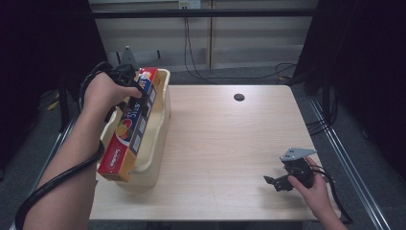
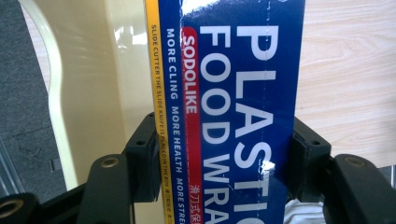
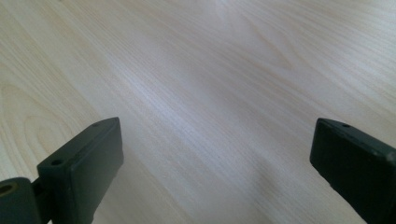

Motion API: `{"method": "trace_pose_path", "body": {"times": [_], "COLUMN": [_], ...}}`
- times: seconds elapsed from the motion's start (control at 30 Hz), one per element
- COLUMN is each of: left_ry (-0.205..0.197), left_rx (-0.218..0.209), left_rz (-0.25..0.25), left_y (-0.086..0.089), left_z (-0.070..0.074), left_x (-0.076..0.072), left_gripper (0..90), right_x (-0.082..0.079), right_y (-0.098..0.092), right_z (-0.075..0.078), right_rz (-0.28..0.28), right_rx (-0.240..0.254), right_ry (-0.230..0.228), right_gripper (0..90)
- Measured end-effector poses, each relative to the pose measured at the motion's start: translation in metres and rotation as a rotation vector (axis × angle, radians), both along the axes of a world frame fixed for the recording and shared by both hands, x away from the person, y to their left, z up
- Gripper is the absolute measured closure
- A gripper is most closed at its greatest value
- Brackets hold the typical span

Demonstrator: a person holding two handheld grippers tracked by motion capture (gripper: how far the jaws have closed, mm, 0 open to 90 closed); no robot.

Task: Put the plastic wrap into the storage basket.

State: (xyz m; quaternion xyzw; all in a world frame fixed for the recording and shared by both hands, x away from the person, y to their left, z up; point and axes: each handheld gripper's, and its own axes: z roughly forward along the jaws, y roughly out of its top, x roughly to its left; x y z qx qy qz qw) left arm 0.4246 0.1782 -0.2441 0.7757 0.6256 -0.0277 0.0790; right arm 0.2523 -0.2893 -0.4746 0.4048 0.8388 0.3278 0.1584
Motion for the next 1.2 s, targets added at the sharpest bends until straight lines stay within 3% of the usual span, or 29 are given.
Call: {"method": "trace_pose_path", "body": {"times": [0.3,1.2], "left_ry": [0.017,0.040], "left_rx": [0.003,-0.003], "left_rz": [-0.002,0.027], "left_y": [0.002,0.014], "left_z": [-0.011,-0.022], "left_x": [0.000,0.000], "left_gripper": [40.8,40.8], "right_x": [0.000,0.000], "right_y": [0.000,0.001], "right_z": [0.000,0.000], "right_rz": [0.008,0.009], "right_rx": [-0.001,-0.005], "right_ry": [-0.001,-0.002], "right_gripper": [2.8,2.8]}}
